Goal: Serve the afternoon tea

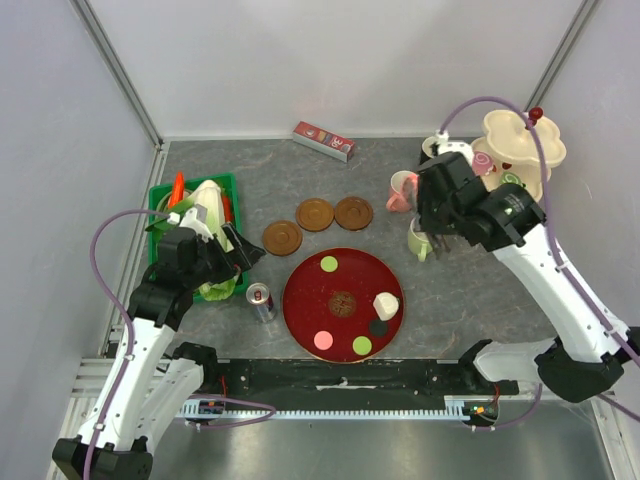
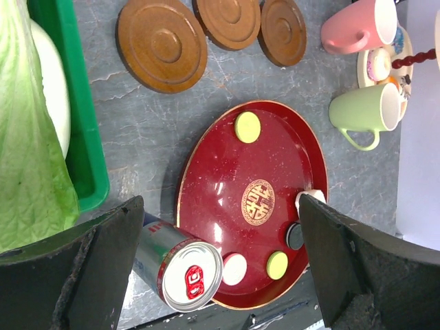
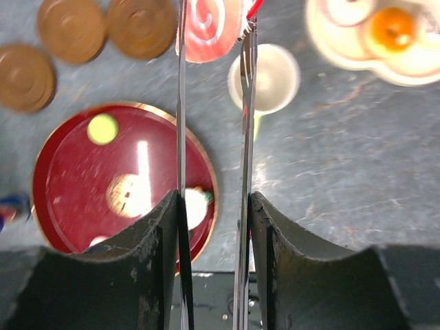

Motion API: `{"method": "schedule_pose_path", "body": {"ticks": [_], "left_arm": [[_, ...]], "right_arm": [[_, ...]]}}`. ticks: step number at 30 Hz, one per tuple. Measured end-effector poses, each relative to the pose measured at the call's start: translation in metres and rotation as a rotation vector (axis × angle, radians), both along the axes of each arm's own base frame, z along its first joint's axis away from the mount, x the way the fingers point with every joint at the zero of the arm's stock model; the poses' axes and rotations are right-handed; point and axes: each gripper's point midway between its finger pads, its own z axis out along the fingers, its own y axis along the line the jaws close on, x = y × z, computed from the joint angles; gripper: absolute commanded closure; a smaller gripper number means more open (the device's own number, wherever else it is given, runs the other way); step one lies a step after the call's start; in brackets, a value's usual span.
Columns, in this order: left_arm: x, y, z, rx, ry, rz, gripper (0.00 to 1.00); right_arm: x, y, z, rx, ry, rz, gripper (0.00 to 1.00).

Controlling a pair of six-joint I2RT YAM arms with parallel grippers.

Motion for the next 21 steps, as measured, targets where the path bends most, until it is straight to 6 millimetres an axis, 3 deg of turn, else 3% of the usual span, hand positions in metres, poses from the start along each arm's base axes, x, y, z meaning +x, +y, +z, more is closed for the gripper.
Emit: {"method": "schedule_pose_path", "body": {"ticks": [10, 15, 21], "left_arm": [[0.012, -0.008, 0.004, -0.029, -0.042, -0.025, 0.01], [0.015, -0.009, -0.003, -0.028, -0.035, -0.025, 0.01], [0.019, -0.01, -0.004, -0.032, -0.041, -0.029, 0.01]], "right_arm": [[0.049, -0.114, -0.003, -0.063, -0.007, -0.353, 0.57], [0.046, -0.165, -0.009, -0.065, 0.009, -0.502, 0.57], [0.04, -0.198, -0.017, -0.062, 0.02, -0.62, 0.57]]}}
